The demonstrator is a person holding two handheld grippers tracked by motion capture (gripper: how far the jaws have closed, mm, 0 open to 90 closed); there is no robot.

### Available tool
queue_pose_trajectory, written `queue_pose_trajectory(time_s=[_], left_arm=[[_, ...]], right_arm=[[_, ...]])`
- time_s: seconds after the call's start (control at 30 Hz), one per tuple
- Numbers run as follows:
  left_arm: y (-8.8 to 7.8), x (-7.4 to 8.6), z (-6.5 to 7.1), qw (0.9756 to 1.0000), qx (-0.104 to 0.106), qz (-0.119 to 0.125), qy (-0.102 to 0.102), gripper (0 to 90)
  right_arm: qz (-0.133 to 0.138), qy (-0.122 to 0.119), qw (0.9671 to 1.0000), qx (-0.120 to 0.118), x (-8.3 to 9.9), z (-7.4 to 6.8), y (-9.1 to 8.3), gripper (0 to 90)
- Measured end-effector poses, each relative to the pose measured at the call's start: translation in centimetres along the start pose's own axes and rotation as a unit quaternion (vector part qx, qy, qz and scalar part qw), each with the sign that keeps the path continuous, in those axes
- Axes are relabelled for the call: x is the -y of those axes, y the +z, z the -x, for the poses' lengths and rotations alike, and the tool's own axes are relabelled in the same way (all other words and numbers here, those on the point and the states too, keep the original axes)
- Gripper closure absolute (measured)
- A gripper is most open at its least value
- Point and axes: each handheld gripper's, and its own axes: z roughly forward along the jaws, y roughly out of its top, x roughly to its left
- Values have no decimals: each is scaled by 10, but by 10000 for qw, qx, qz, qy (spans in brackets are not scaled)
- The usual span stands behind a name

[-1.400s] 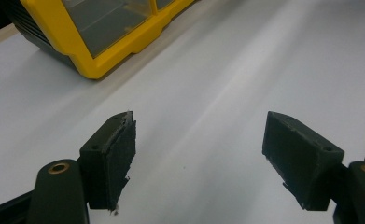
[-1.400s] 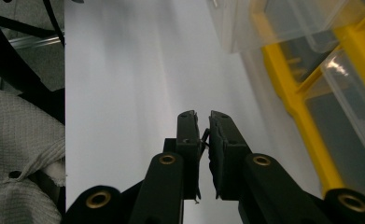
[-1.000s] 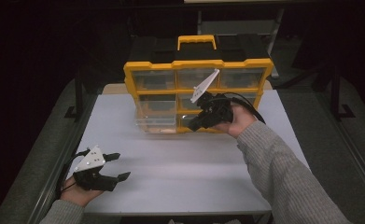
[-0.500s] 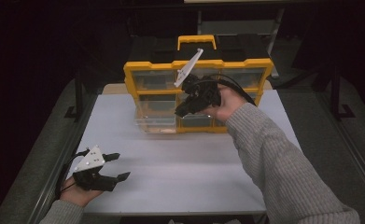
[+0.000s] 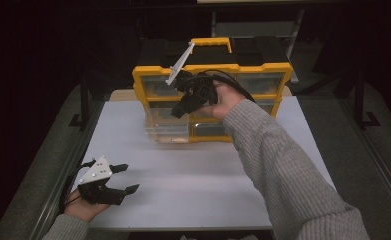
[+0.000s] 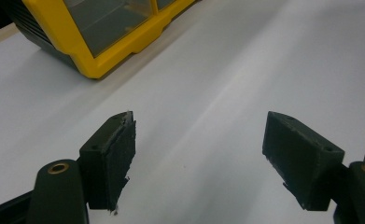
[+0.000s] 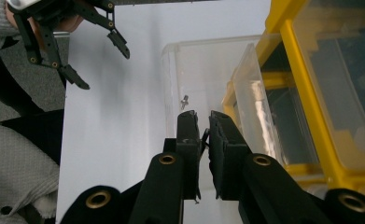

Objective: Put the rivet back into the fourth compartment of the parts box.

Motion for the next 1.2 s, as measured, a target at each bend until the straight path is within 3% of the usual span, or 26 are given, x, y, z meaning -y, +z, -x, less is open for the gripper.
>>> queue_pose_trajectory(time_s=[0.27,0.77,1.2], left_arm=[[-1,0,1,9999,6,66,-109,251],[0,1,1,9999,-3,113,-117,251],[-1,1,0,10000,-13,67,-59,251]], right_arm=[[28,-35,10000,-26,-9,5,11,816],[-97,70,9999,-21,-14,9,30,815],[-62,138,9999,6,-6,12,45,813]])
